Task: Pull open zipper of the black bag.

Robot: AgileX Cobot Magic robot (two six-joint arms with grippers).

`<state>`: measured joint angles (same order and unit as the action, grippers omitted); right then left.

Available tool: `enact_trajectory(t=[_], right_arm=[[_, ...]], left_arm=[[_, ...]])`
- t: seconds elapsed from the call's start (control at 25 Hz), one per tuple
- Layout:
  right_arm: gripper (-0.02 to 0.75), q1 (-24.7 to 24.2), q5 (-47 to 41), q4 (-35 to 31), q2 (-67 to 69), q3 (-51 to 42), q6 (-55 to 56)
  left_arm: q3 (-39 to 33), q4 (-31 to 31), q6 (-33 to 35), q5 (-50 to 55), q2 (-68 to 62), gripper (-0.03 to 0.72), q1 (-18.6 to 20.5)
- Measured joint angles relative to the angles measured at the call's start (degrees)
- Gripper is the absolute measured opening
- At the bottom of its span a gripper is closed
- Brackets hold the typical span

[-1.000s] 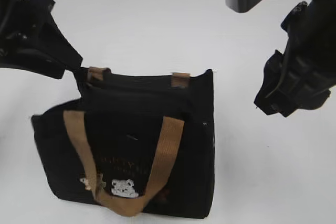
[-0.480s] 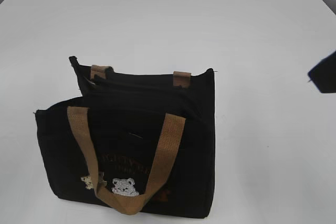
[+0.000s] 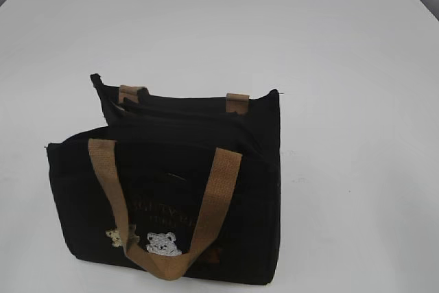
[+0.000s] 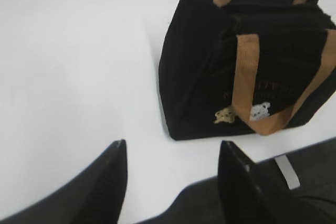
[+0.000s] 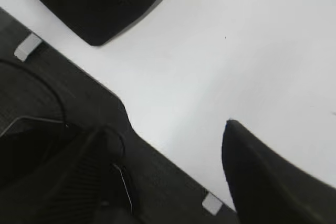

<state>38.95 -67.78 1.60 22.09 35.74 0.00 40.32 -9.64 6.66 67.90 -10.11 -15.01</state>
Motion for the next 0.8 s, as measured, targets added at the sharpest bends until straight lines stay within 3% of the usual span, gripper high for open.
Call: enact_trajectory(t=[0.32, 0.48, 0.8], right_arm=[[0.526, 0.0, 4.4, -3.3, -15.7, -7.7, -5.2], [0.527, 0.0, 4.4, -7.1, -17.2, -7.8, -9.5], [0.527, 0.0, 4.5, -7.5, -17.3, -7.9, -10.2]], left_arm=[[-6.2, -0.3, 0.0, -7.0, 5.8, 0.417, 0.0], [-10.0, -0.5, 0.0, -7.1, 5.8, 0.417, 0.0], [-10.0, -0.7, 0.0, -7.1, 5.8, 0.415, 0.0]])
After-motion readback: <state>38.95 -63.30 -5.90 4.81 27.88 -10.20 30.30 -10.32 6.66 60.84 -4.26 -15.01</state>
